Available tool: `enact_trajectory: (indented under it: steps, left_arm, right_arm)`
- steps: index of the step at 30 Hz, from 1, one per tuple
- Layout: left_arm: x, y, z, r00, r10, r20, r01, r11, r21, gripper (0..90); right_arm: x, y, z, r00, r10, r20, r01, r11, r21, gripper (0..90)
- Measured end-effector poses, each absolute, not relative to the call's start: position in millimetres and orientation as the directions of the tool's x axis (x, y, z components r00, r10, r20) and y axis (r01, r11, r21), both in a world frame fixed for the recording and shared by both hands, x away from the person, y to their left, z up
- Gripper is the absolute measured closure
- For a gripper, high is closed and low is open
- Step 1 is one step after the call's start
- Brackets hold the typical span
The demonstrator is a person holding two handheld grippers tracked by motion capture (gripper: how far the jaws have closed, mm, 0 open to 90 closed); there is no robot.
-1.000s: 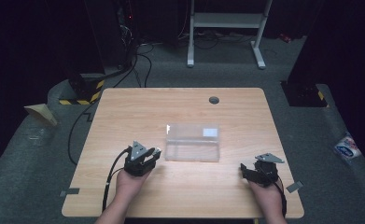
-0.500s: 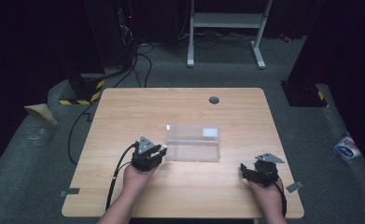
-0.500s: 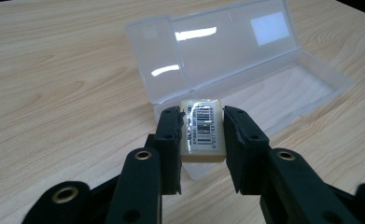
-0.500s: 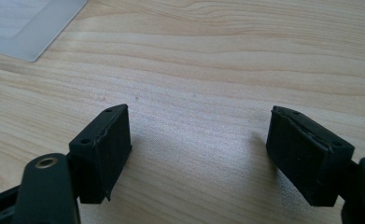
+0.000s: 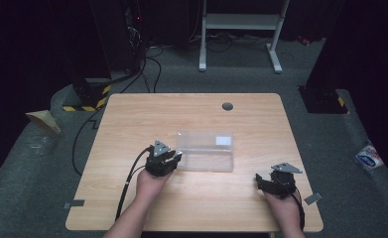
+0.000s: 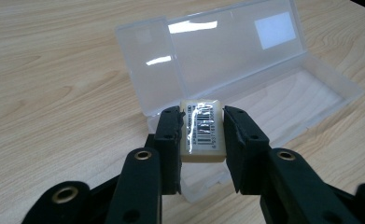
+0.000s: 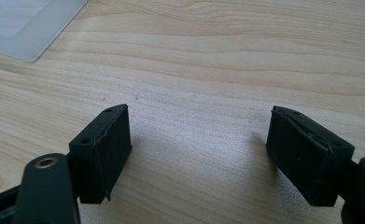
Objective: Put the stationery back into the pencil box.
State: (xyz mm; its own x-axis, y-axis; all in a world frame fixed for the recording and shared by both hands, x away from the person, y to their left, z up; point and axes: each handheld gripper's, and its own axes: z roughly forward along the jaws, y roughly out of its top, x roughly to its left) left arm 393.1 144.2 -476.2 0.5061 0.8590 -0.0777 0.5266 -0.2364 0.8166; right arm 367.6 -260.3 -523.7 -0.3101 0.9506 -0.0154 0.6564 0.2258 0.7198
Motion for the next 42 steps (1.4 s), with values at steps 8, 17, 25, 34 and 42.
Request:
enact_trajectory:
  steps: [8,17,25,34,42]
  left_arm:
    - [404,140,-476,0.500,0.861,-0.089,0.551,-0.237,0.800,67.8]
    - [411,129,-481,0.501,0.862,-0.077,0.565,-0.258,0.784,67.8]
    - [417,128,-490,0.476,0.877,-0.064,0.594,-0.267,0.759,67.7]
    - [416,121,-492,0.455,0.890,-0.040,0.596,-0.270,0.756,67.6]
    - [418,121,-492,0.443,0.896,-0.026,0.597,-0.273,0.754,67.6]
  right_arm:
    - [368,-260,-524,-0.310,0.951,-0.016,0.656,0.226,0.720,21.5]
    - [368,-260,-524,-0.310,0.951,-0.016,0.656,0.226,0.720,21.5]
    - [368,-260,-524,-0.311,0.950,-0.016,0.657,0.226,0.719,21.5]
    - [367,-260,-524,-0.308,0.951,-0.014,0.659,0.223,0.719,21.6]
    - [367,-260,-524,-0.308,0.951,-0.015,0.658,0.225,0.719,21.7]
